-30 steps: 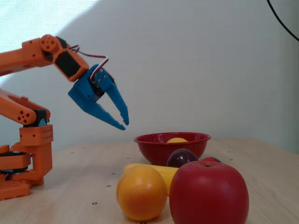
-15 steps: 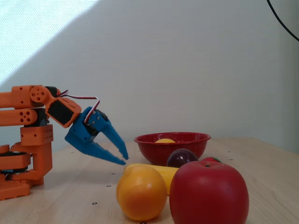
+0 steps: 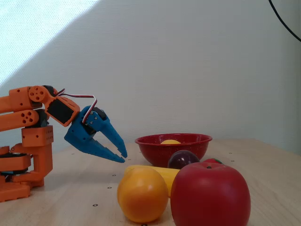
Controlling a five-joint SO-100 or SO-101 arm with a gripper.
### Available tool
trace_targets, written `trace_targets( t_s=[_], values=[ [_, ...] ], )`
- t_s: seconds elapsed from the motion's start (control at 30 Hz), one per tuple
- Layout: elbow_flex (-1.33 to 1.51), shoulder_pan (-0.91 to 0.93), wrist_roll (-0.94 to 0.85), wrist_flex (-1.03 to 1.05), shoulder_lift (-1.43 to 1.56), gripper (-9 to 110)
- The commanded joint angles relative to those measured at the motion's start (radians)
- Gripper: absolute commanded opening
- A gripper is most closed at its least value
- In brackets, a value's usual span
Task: Put the lemon in the red bowl.
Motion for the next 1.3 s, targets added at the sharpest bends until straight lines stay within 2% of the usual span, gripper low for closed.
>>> trace_targets(
  t_s=[0.0,1.27],
  values=[
    [0.012,0.026,-0.043,0.015,0.015,0],
    [0.012,0.020,-0.083,0.028,0.015,0]
  ],
)
